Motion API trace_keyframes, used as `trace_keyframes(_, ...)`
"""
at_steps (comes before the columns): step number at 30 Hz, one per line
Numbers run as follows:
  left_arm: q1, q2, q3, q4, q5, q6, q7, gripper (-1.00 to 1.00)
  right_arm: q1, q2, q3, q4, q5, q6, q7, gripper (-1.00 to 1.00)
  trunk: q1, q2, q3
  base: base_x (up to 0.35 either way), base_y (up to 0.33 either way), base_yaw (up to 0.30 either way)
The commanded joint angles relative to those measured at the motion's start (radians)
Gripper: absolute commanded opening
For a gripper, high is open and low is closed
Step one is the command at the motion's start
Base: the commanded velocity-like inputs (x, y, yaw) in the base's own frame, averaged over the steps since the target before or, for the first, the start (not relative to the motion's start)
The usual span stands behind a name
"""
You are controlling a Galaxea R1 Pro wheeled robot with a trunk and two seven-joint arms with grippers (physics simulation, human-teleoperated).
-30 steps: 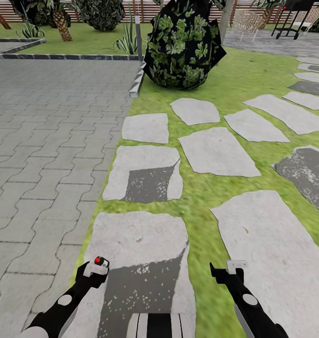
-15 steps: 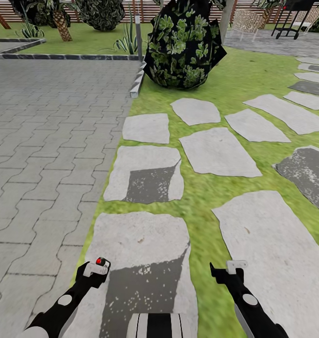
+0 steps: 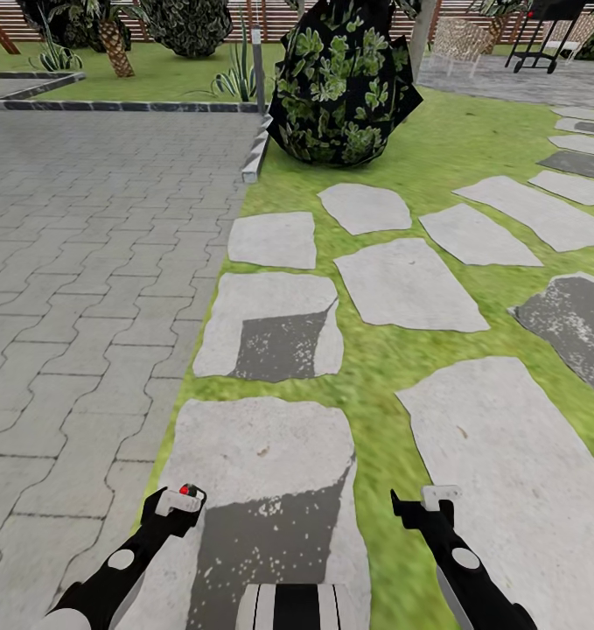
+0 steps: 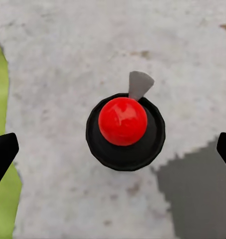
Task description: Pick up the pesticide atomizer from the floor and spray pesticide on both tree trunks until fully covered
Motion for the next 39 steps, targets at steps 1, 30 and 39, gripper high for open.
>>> trace_keyframes(1, 0.000, 0.000, 0.004, 0.000, -0.007, -0.003, -0.003, 1.00, 0.000, 0.000, 0.000, 0.001, 0.001, -0.003, -0.001, 1.00, 0.000, 0.000, -0.004, 0.000, 0.000, 0.000)
trace_keyframes(30, 0.000, 0.000, 0.005, 0.000, -0.003, -0.004, -0.003, 1.00, 0.000, 0.000, 0.000, 0.001, 0.001, -0.003, -0.001, 1.00, 0.002, -0.001, -0.018, 0.020, 0.000, 0.000)
trace_keyframes(39, 0.000, -0.002, 0.002, 0.000, -0.007, -0.003, -0.003, 1.00, 0.000, 0.000, 0.000, 0.001, 0.001, -0.003, -0.001, 1.00, 0.002, -0.001, -0.018, 0.001, 0.000, 0.000)
